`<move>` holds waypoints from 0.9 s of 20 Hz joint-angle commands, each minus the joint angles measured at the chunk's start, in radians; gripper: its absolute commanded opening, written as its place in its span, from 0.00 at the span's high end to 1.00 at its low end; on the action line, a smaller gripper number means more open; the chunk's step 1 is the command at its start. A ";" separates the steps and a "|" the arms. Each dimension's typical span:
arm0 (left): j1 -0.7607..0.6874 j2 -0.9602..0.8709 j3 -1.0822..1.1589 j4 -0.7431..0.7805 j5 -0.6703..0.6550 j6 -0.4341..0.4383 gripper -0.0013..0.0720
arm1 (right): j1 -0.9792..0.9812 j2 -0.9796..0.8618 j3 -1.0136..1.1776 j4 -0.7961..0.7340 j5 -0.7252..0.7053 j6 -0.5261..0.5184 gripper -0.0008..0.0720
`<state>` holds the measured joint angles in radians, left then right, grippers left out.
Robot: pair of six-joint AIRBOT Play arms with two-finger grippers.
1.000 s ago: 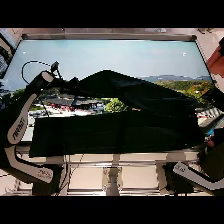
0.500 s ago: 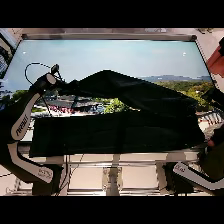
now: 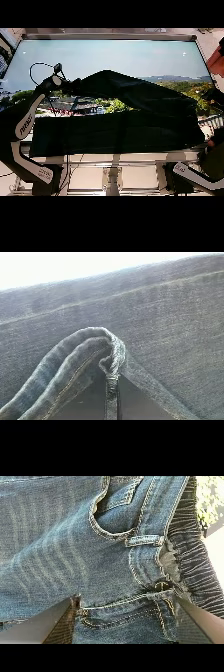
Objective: Fold the clothes and pants, and hang the long-sleeved shirts on hangers.
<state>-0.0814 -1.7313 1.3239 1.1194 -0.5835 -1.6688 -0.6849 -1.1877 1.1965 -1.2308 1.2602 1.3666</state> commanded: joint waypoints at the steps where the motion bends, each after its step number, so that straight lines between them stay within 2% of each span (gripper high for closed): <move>1: 0.000 0.022 0.002 0.005 -0.009 0.001 0.95 | 0.001 0.000 0.001 0.000 0.010 0.000 0.09; 4: 0.064 0.130 0.002 0.107 -0.095 0.000 0.95 | 0.001 0.000 -0.008 0.000 0.010 0.001 0.09; 8: 0.230 0.336 0.001 0.422 -0.365 -0.042 0.96 | 0.001 0.000 -0.073 0.000 0.008 0.000 0.09; 10: 0.319 0.412 0.001 0.524 -0.481 -0.039 0.95 | 0.001 0.000 -0.121 0.000 -0.005 0.000 0.09; 14: 0.453 0.492 0.001 0.553 -0.574 0.009 0.95 | 0.001 0.000 -0.178 0.000 -0.023 0.000 0.09; 18: 0.485 0.490 0.001 0.554 -0.603 0.009 0.95 | 0.001 0.000 -0.179 0.003 -0.028 0.000 0.09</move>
<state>0.3676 -1.2572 1.3247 1.6478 -1.1385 -1.6669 -0.6846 -1.1877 1.0283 -1.2297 1.2392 1.3666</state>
